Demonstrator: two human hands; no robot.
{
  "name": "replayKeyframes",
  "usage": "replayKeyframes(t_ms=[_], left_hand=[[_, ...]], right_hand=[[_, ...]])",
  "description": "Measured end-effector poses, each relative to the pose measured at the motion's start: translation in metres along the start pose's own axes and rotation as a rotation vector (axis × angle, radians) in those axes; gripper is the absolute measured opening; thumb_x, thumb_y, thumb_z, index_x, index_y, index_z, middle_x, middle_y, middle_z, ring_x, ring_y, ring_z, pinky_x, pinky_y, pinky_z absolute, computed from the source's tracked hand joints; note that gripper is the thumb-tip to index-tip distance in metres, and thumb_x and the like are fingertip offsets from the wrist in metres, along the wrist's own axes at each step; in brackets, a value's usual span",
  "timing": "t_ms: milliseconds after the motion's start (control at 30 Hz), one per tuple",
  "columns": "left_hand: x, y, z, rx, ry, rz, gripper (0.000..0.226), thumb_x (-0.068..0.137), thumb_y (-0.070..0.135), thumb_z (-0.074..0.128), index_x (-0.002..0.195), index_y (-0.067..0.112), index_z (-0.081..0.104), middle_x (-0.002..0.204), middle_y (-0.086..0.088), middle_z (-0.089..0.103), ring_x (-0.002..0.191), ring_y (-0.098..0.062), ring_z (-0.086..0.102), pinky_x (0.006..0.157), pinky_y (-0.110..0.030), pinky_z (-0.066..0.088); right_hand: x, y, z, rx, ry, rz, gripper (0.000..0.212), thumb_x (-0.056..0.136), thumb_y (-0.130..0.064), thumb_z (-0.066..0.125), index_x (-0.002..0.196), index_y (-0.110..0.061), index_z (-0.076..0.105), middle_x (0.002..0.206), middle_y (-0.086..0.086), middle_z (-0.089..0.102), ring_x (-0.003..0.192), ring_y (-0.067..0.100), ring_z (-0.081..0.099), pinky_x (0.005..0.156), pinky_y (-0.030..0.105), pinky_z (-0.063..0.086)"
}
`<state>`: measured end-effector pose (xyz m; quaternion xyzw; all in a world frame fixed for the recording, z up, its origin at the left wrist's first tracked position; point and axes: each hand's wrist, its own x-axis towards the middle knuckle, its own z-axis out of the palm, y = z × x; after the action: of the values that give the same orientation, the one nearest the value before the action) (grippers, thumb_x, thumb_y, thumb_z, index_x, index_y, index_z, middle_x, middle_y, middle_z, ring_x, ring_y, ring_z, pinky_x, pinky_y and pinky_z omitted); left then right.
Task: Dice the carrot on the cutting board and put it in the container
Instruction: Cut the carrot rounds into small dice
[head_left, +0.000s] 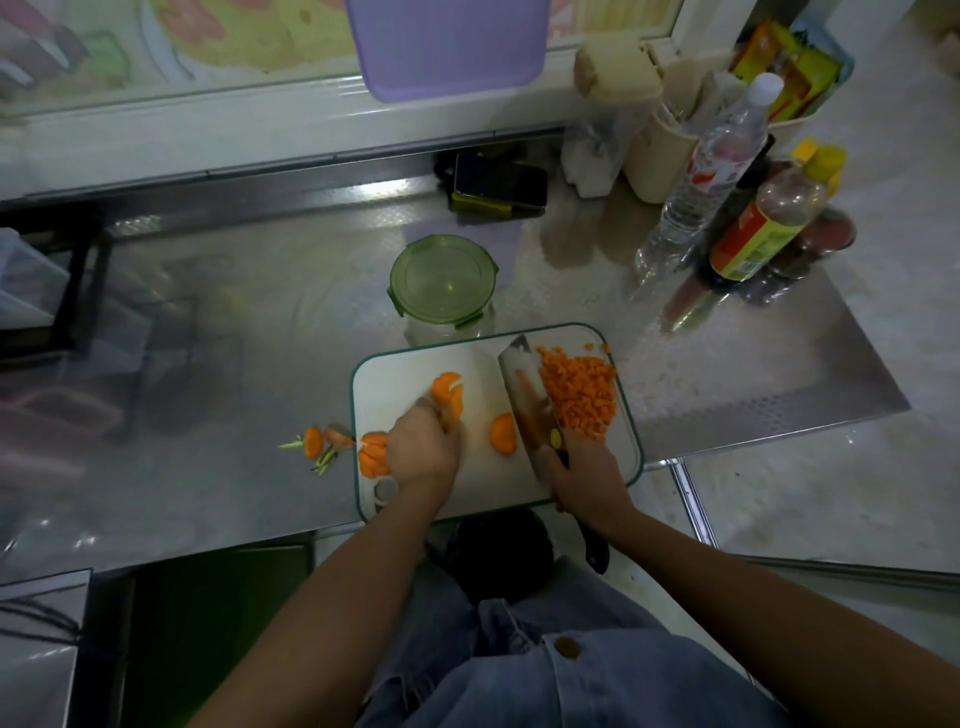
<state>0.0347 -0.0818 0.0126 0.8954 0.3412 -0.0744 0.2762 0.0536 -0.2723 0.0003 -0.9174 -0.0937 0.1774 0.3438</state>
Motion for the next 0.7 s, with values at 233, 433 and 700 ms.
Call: replayKeyframes(t_ms=[233,433,700], left_hand=[[-0.001,-0.005,0.002,-0.008,0.008,0.040,0.028,0.087,0.024,0.063,0.110,0.008,0.060,0.113,-0.014,0.060,0.101,-0.031,0.059,0.083,-0.038,0.047],[0.005,-0.001,0.003,0.194,0.007,0.153,0.034,0.088,0.033,0.062,0.110,0.007,0.057,0.111,-0.015,0.057,0.098,-0.032,0.059,0.080,-0.040,0.048],[0.016,0.006,0.000,0.351,0.059,0.201,0.019,0.094,0.021,0.050,0.090,0.010,0.064,0.099,-0.010,0.063,0.093,-0.030,0.061,0.072,-0.036,0.048]], right_hand=[[-0.001,0.002,0.001,0.012,-0.020,-0.005,0.021,0.095,-0.024,0.050,0.081,-0.009,0.053,0.065,0.012,0.059,0.055,0.027,0.059,0.056,0.048,0.052],[-0.003,0.003,-0.003,0.020,-0.034,0.005,0.023,0.095,-0.026,0.049,0.080,-0.010,0.054,0.066,0.012,0.060,0.055,0.027,0.059,0.055,0.049,0.052],[-0.002,0.002,-0.005,0.030,-0.040,0.017,0.024,0.095,-0.027,0.050,0.081,-0.008,0.054,0.067,0.013,0.060,0.056,0.028,0.059,0.057,0.051,0.052]])
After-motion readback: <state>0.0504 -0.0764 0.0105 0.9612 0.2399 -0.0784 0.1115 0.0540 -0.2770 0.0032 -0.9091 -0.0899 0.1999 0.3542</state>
